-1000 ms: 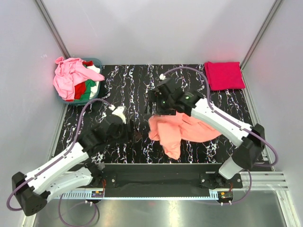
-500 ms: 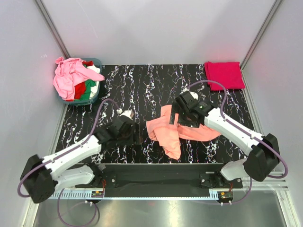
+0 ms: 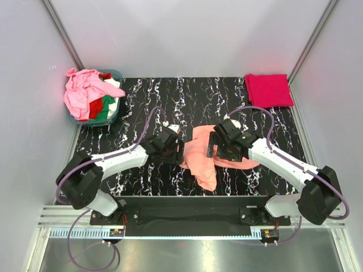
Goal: Fold and stack the t-shirts
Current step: Flatten the tshirt out
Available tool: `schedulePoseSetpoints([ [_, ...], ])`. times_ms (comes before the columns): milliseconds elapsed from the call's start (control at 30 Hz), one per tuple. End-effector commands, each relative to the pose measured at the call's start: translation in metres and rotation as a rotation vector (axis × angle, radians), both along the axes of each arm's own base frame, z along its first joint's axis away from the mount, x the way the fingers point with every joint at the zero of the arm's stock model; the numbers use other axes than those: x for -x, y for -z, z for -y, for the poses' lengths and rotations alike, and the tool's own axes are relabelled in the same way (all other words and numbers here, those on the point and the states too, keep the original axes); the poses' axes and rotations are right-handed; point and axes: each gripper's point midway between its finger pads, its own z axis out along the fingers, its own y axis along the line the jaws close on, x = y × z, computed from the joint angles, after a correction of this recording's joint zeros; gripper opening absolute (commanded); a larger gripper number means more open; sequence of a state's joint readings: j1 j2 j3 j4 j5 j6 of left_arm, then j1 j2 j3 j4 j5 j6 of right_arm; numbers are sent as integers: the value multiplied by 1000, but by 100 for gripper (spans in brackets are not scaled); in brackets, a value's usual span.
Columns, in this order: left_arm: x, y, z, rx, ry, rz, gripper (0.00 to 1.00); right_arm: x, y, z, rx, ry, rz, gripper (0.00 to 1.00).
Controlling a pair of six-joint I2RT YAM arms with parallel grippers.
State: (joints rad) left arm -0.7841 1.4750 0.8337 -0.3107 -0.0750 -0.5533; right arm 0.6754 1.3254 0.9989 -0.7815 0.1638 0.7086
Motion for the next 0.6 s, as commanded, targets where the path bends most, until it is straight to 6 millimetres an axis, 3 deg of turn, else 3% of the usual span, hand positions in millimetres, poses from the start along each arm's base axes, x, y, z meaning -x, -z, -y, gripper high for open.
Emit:
schedulePoseSetpoints([
  [0, -28, -19, 27, 47, 47, 96, 70, -7, -13, 1, -40, 22, 53, 100],
  [233, -40, -1, 28, -29, 49, 84, 64, -6, -20, 15, -27, 31, 71, 100],
  [333, -43, 7, 23, -76, 36, 79, 58, -7, -22, 20, -25, 42, 75, 100],
  [467, -47, 9, 21, -103, 34, 87, 40, -7, -23, 22, -26, 45, 74, 100],
  [567, -49, 9, 19, -123, 35, 96, 40, -7, -23, 23, -28, 46, 73, 100],
])
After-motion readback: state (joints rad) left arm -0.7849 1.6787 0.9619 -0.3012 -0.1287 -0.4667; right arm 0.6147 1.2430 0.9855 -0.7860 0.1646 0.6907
